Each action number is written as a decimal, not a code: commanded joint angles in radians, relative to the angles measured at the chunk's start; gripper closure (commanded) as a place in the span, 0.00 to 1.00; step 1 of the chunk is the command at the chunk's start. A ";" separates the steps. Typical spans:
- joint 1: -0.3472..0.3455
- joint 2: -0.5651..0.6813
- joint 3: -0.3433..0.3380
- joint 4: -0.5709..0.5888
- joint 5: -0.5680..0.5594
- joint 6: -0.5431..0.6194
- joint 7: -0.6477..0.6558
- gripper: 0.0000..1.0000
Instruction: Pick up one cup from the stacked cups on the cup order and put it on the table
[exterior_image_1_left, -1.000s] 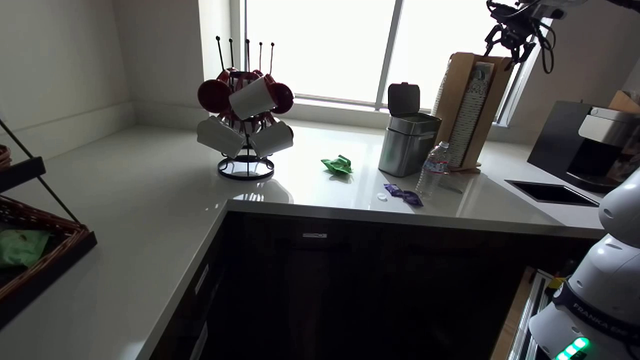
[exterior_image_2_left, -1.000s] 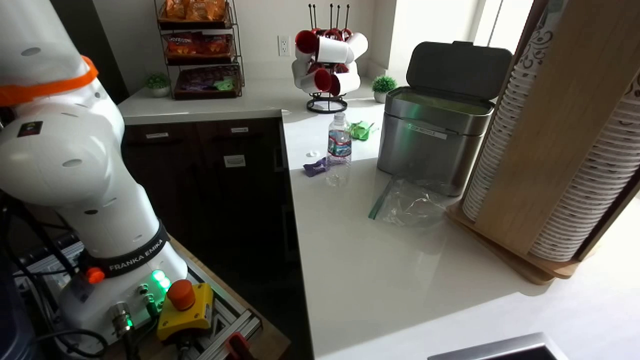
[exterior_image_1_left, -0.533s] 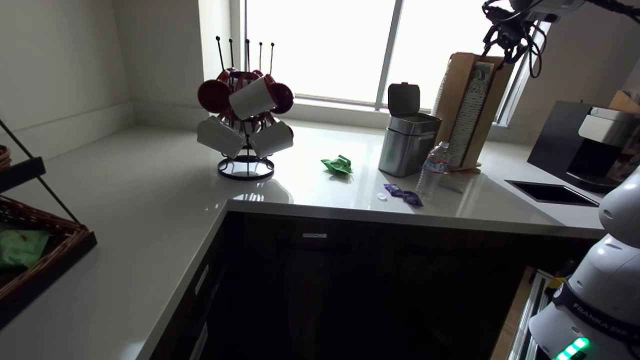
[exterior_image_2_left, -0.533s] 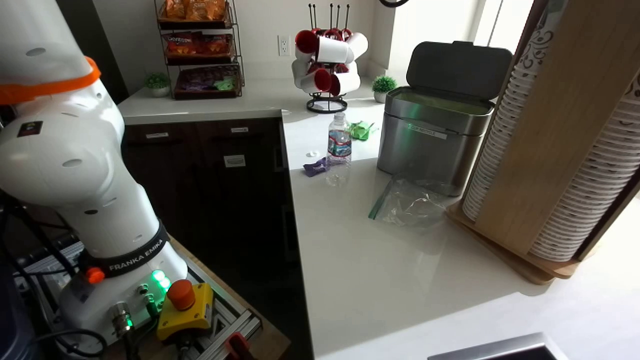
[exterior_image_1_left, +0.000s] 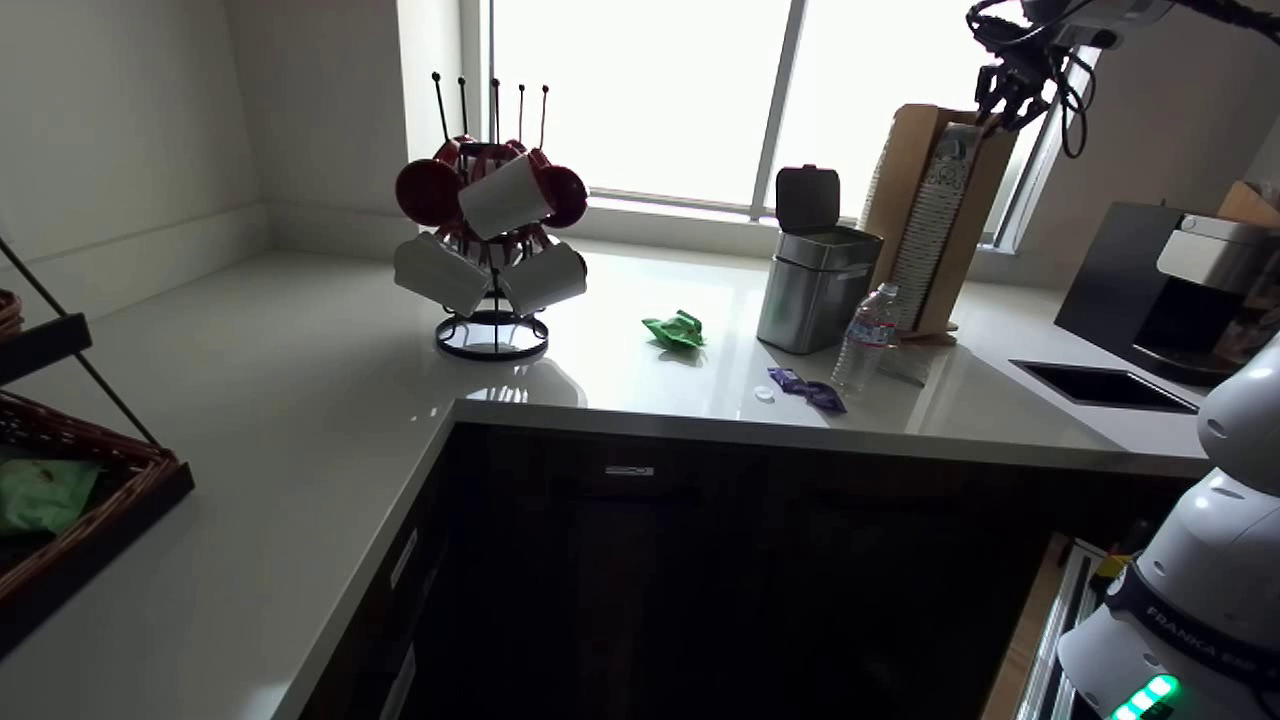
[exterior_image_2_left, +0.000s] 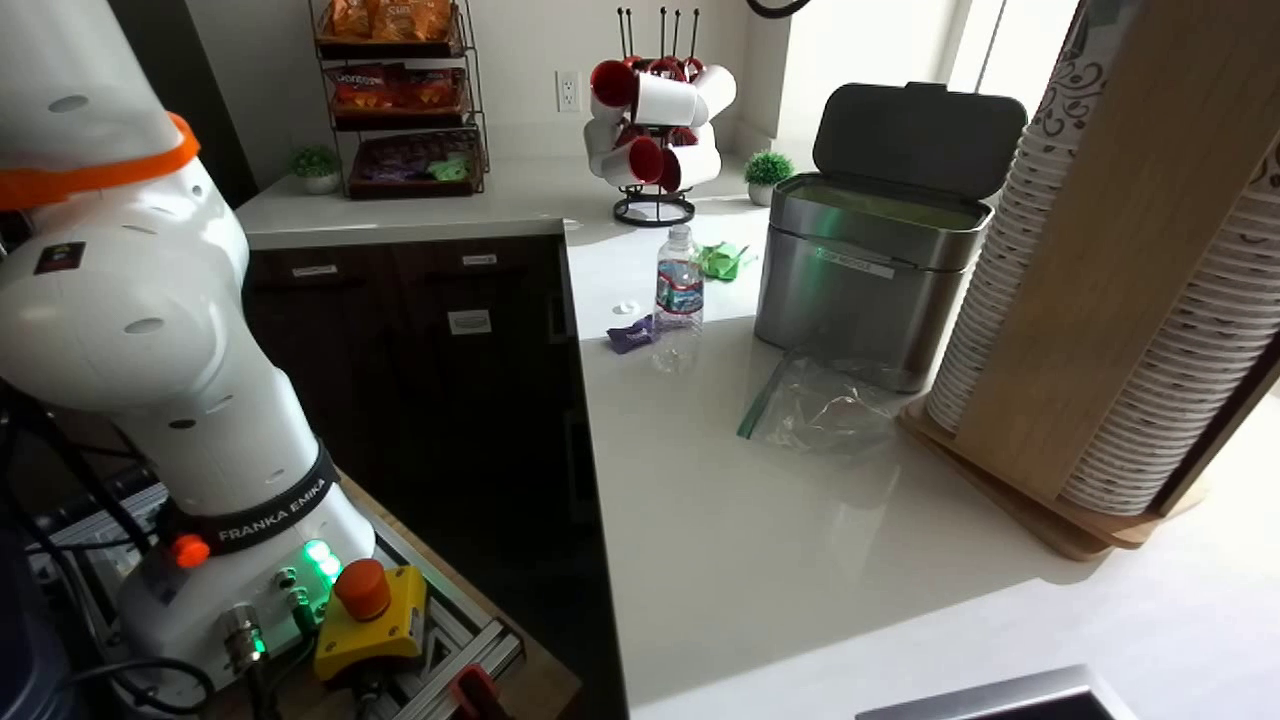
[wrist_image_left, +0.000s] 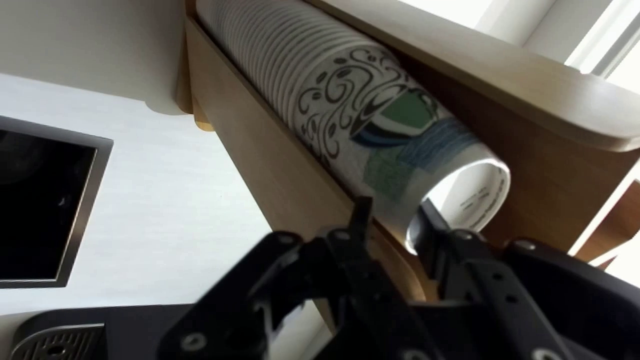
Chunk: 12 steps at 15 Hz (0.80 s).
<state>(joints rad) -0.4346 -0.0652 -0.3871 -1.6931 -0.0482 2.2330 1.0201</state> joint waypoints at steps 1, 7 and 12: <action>0.009 0.006 -0.003 0.000 0.019 0.025 0.004 0.50; 0.015 0.013 -0.002 0.002 0.020 0.043 -0.002 0.72; 0.018 0.012 -0.001 0.005 0.019 0.044 -0.004 1.00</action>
<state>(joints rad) -0.4223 -0.0557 -0.3833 -1.6867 -0.0483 2.2567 1.0196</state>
